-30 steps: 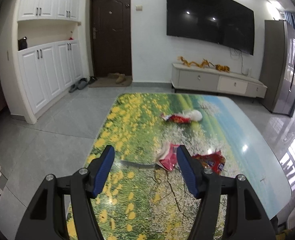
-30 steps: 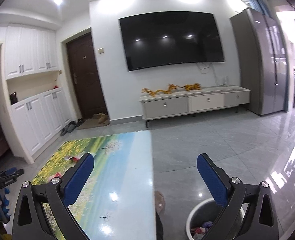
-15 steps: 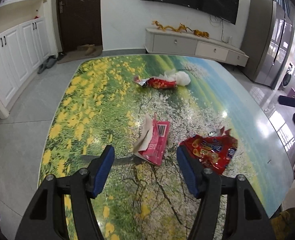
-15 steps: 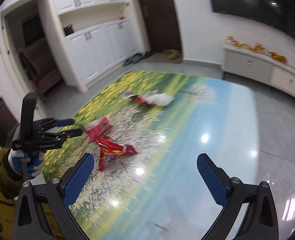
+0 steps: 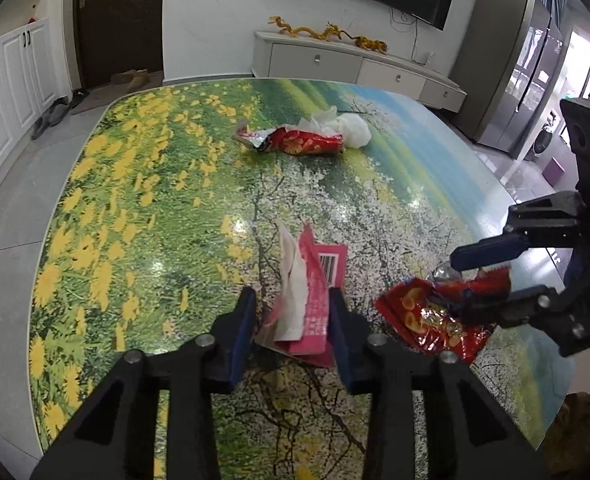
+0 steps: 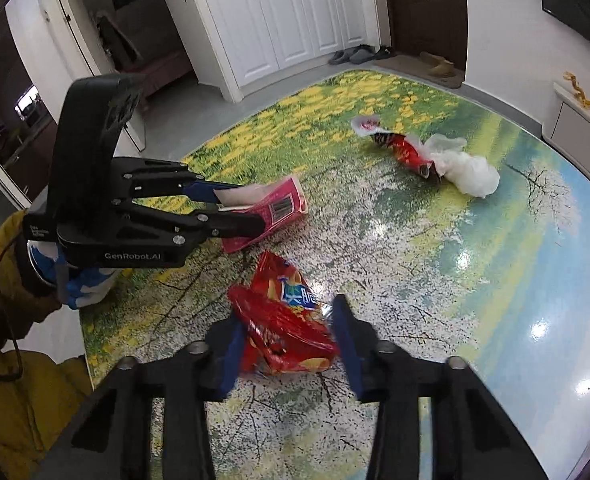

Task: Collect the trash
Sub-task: 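Grasp the pink box with the left tool while the right tool grasps the red wrapper, then carry the pink box and red wrapper over the bin and open both tools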

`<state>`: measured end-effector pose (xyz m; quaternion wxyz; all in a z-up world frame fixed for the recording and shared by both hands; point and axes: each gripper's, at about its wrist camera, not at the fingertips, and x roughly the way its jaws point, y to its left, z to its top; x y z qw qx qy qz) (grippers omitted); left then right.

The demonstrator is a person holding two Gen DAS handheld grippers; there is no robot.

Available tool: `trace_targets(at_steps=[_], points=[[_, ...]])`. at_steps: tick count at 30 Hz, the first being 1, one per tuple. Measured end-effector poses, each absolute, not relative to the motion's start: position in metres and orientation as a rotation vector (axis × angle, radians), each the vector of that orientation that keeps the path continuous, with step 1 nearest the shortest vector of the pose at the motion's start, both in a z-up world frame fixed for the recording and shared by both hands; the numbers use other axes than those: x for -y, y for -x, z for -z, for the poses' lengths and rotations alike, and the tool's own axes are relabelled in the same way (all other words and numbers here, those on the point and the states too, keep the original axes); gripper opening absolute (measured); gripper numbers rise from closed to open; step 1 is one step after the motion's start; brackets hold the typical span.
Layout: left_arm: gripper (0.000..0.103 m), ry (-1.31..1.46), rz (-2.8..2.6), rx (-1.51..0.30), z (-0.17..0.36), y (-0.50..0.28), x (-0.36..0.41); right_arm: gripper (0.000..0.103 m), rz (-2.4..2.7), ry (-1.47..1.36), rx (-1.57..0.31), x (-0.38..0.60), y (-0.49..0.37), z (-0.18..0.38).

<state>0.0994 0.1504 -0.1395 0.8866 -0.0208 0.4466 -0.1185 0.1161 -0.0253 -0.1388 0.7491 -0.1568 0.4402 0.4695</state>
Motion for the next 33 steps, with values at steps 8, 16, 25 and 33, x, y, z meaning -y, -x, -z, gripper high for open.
trace_targets(at_steps=[8, 16, 25, 33], points=[[0.01, 0.068, 0.24, -0.92, 0.141, -0.097, -0.143, 0.014, -0.965, 0.327, -0.949, 0.043, -0.112, 0.131], [0.005, 0.08, 0.21, -0.892, 0.12, -0.082, -0.134, 0.014, -0.887, 0.244, -0.874, 0.081, -0.103, 0.105], [0.005, 0.05, 0.219, -0.827, 0.077, -0.059, -0.099, 0.014, -0.757, 0.075, -0.766, 0.165, -0.08, 0.076], [0.005, 0.046, 0.298, -0.796, 0.04, -0.041, -0.048, 0.014, -0.571, -0.105, -0.655, 0.273, -0.041, 0.063]])
